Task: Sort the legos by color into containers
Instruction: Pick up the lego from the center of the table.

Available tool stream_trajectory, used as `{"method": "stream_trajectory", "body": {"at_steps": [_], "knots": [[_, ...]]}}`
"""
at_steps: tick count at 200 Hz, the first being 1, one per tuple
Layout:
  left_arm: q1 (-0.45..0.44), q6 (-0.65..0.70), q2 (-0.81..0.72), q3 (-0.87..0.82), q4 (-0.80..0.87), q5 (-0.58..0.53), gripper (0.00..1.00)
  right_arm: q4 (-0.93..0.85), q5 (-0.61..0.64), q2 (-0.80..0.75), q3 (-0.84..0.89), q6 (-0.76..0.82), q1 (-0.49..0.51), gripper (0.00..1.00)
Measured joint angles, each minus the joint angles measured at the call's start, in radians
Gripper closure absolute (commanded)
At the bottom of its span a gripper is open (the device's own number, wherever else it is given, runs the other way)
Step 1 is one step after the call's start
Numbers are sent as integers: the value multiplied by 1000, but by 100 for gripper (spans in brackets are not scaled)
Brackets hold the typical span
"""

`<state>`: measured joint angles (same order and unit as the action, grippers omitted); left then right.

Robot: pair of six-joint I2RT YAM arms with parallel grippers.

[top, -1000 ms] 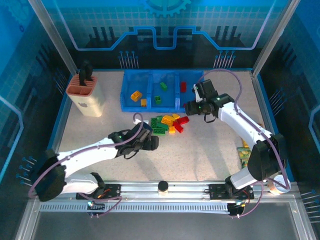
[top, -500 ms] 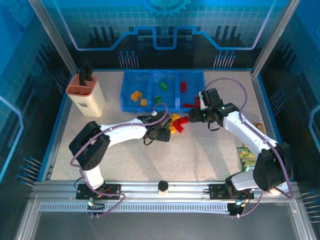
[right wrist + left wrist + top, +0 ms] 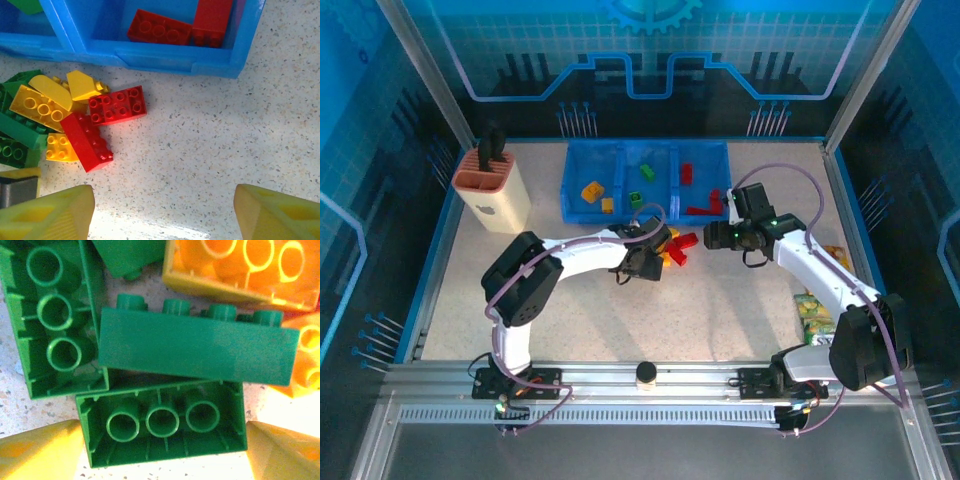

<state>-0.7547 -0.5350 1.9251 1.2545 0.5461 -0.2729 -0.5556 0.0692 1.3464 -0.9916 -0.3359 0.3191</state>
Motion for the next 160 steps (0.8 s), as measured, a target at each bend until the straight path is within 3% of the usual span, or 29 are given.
{"method": "stream_trajectory", "body": {"at_steps": [25,71,105,160], "knots": [[7,15,26,33,3,0,25,4,-3,0,6,-1,0,26],[9,36,46,58,19,-14,54,5,-7,-17,11,-1,-9,26],[8,34,23,43,29,-14,55,9,-11,-25,27,-5,-13,26],[29,45,-191,38,60,-8,55,33,-29,-32,89,-28,-13,26]]}}
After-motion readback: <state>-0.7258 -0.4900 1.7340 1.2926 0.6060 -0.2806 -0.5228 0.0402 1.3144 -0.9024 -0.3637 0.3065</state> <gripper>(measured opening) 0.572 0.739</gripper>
